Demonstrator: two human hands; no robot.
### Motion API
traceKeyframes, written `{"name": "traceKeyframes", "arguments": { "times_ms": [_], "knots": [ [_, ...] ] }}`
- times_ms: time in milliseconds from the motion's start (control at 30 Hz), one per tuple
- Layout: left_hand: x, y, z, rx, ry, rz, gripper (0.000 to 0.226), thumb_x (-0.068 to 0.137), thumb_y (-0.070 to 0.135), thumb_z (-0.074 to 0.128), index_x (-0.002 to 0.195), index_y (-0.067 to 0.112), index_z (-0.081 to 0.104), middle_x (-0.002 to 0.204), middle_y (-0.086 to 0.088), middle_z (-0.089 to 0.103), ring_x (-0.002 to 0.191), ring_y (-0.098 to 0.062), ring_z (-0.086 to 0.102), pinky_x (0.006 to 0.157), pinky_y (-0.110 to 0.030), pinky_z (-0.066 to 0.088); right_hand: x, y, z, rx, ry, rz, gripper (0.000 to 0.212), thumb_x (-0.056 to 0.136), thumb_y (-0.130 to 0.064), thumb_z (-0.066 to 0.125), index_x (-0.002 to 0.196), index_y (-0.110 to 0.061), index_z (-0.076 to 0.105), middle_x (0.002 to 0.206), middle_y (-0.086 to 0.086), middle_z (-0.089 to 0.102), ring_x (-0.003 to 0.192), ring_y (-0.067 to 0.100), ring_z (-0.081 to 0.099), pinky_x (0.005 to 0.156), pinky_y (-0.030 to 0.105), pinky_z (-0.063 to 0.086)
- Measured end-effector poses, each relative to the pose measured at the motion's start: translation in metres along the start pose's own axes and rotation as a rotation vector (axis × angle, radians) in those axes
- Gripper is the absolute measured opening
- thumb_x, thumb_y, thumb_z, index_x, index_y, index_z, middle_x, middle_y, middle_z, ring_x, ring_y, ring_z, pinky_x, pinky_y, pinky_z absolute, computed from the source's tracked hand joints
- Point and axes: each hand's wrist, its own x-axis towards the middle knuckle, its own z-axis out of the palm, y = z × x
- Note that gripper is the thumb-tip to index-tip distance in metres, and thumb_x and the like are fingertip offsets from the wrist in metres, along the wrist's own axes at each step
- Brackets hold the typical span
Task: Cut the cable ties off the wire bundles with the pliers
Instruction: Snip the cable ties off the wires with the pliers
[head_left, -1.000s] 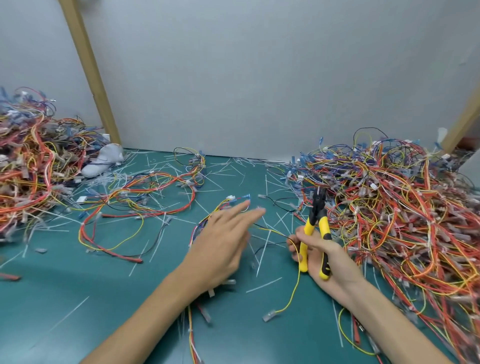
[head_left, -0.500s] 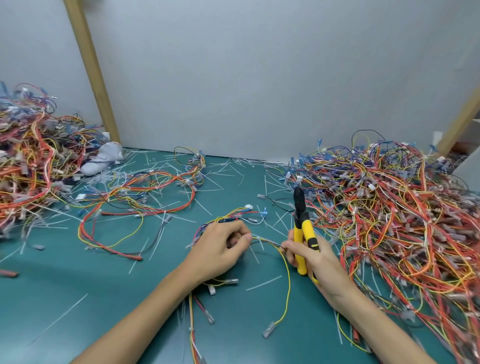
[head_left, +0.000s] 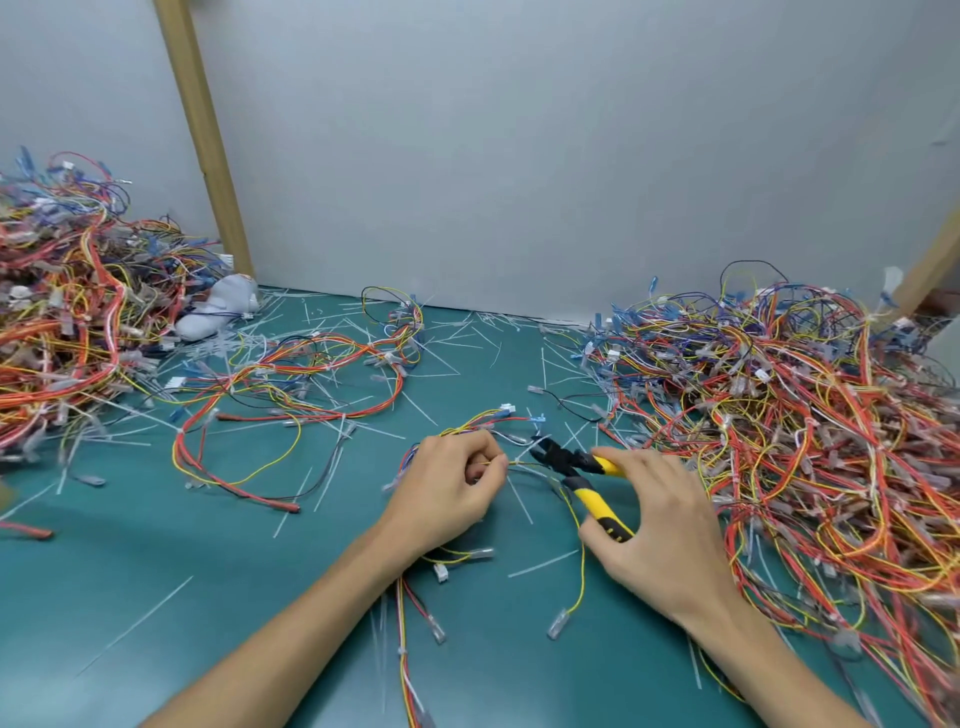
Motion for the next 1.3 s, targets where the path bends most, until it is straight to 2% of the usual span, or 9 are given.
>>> {"name": "traceKeyframes", "arguments": {
  "times_ms": [133,400,600,700,833,967,1033,1133,1300],
  "knots": [
    [-0.001,-0.002,0.000,0.036,0.051,0.026,0.017,0.089,0.015,0.061,0.072,0.009,0.062,0.048,0.006,0.037,0.053,-0.012,0.039,0.054,-0.011,0.029,-0.001,0.000,0.000,-0.115,-0.020,-0.069,0.055,0.063,-0.041,0.062,0.117,-0.027,0.063,0.105,-0.013,0.058,0.098,0.017,0.054,0.084,0.029,0.035],
    [-0.002,0.000,0.000,0.038,0.030,0.116,0.019,0.088,0.014,0.065,0.071,0.021,0.059,0.047,0.014,0.037,0.052,-0.004,0.044,0.054,-0.008,0.029,-0.002,0.001,0.003,-0.150,-0.029,-0.112,0.057,0.062,-0.041,0.065,0.117,-0.026,0.063,0.104,-0.010,0.058,0.099,0.019,0.054,0.084,0.035,0.040],
    [-0.001,-0.003,0.001,0.029,0.011,0.131,0.017,0.089,0.016,0.064,0.074,0.021,0.058,0.053,0.006,0.047,0.055,-0.009,0.042,0.056,-0.010,0.030,-0.003,-0.003,0.001,-0.101,-0.021,-0.045,0.045,0.061,-0.045,0.065,0.104,-0.031,0.068,0.091,-0.018,0.062,0.088,0.011,0.060,0.061,0.028,0.049],
    [-0.001,-0.003,0.001,0.016,0.015,0.138,0.015,0.090,0.016,0.063,0.077,0.019,0.058,0.057,-0.001,0.053,0.057,-0.012,0.043,0.058,-0.010,0.031,-0.003,-0.004,0.000,-0.070,-0.042,-0.017,0.039,0.063,-0.047,0.061,0.099,-0.033,0.069,0.083,-0.016,0.065,0.081,0.012,0.063,0.061,0.032,0.053],
    [-0.002,-0.003,-0.001,-0.004,0.036,0.141,0.012,0.091,0.014,0.062,0.079,0.017,0.059,0.059,0.000,0.054,0.058,-0.010,0.044,0.059,-0.012,0.032,-0.002,-0.003,-0.001,-0.079,-0.037,-0.059,0.032,0.076,-0.053,0.072,0.101,-0.032,0.070,0.085,-0.015,0.069,0.080,0.015,0.064,0.058,0.031,0.051],
    [-0.001,-0.001,-0.002,-0.037,0.055,0.142,0.010,0.091,0.014,0.062,0.081,0.015,0.061,0.061,0.007,0.051,0.058,-0.006,0.043,0.058,-0.015,0.032,0.000,-0.002,-0.001,-0.077,-0.142,-0.026,0.055,0.082,-0.075,0.041,0.111,-0.035,0.066,0.096,-0.017,0.067,0.091,0.012,0.059,0.062,0.028,0.041],
    [-0.001,-0.001,-0.002,-0.061,0.059,0.135,0.011,0.092,0.016,0.062,0.081,0.017,0.062,0.062,0.008,0.051,0.057,-0.008,0.043,0.057,-0.014,0.032,0.000,-0.003,-0.002,-0.072,-0.118,-0.016,0.053,0.088,-0.075,0.034,0.100,-0.035,0.067,0.078,-0.013,0.063,0.078,0.012,0.059,0.060,0.032,0.045],
    [-0.001,-0.001,-0.001,-0.071,0.029,0.127,0.012,0.094,0.020,0.061,0.083,0.018,0.065,0.064,0.009,0.055,0.060,-0.008,0.046,0.058,-0.011,0.032,0.003,-0.001,-0.006,-0.027,-0.108,0.009,0.051,0.088,-0.072,0.034,0.079,-0.030,0.062,0.053,-0.007,0.048,0.055,0.013,0.047,0.054,0.033,0.043],
    [-0.002,-0.002,-0.002,-0.080,-0.030,0.142,0.014,0.095,0.020,0.058,0.085,0.018,0.068,0.068,0.018,0.058,0.066,-0.003,0.051,0.061,-0.008,0.033,0.010,0.007,-0.013,0.099,-0.221,0.020,0.059,0.086,-0.073,0.034,0.068,-0.020,0.053,0.054,0.003,0.046,0.050,0.017,0.036,0.053,0.034,0.037]
  ]
}}
